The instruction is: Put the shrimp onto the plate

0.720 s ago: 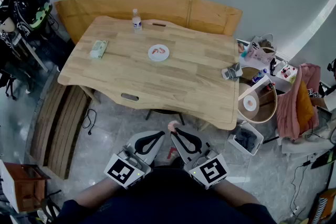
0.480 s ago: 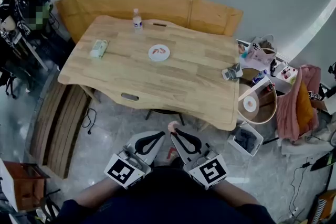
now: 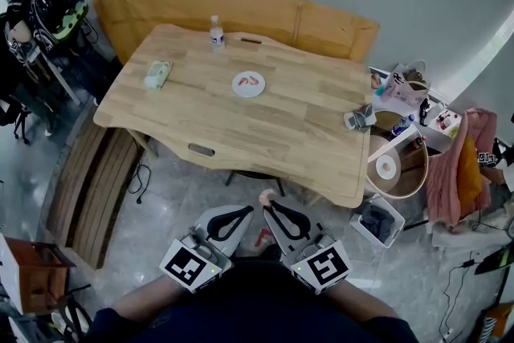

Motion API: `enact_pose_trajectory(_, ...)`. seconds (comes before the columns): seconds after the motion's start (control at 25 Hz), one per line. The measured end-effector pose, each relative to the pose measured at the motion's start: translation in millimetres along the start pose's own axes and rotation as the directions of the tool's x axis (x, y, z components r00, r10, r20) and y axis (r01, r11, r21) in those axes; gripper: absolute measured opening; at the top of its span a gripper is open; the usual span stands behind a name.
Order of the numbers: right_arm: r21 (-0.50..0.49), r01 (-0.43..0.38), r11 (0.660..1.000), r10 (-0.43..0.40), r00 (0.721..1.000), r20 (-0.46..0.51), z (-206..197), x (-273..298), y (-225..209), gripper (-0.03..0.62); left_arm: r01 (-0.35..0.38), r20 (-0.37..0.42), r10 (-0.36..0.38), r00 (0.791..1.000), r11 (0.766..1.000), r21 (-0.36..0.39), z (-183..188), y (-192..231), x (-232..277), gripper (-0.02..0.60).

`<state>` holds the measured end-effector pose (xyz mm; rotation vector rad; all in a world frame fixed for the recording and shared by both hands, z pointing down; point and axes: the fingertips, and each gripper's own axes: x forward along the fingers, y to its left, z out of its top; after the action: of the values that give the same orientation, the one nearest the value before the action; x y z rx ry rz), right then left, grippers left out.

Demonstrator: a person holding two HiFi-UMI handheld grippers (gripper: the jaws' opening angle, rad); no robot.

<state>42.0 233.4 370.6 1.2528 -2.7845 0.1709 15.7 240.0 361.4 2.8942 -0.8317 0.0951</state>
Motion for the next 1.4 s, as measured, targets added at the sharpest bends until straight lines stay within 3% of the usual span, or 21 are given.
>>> enact_pose_trajectory(0.52, -0.002, -0.041, 0.999, 0.041, 0.999, -0.025, -11.8, 15.3, -39.4, 0.055, -0.071, -0.001, 0.071, 0.997, 0.997, -0.013, -8.4, 26.1, 26.5, -0.002)
enact_pose_trajectory(1.4, -0.039, 0.141, 0.989, -0.143, 0.989, -0.044, 22.8, 213.1, -130.7, 0.055, 0.122, 0.011, -0.121, 0.993, 0.993, -0.010, 26.5, 238.8, 85.1, -0.002)
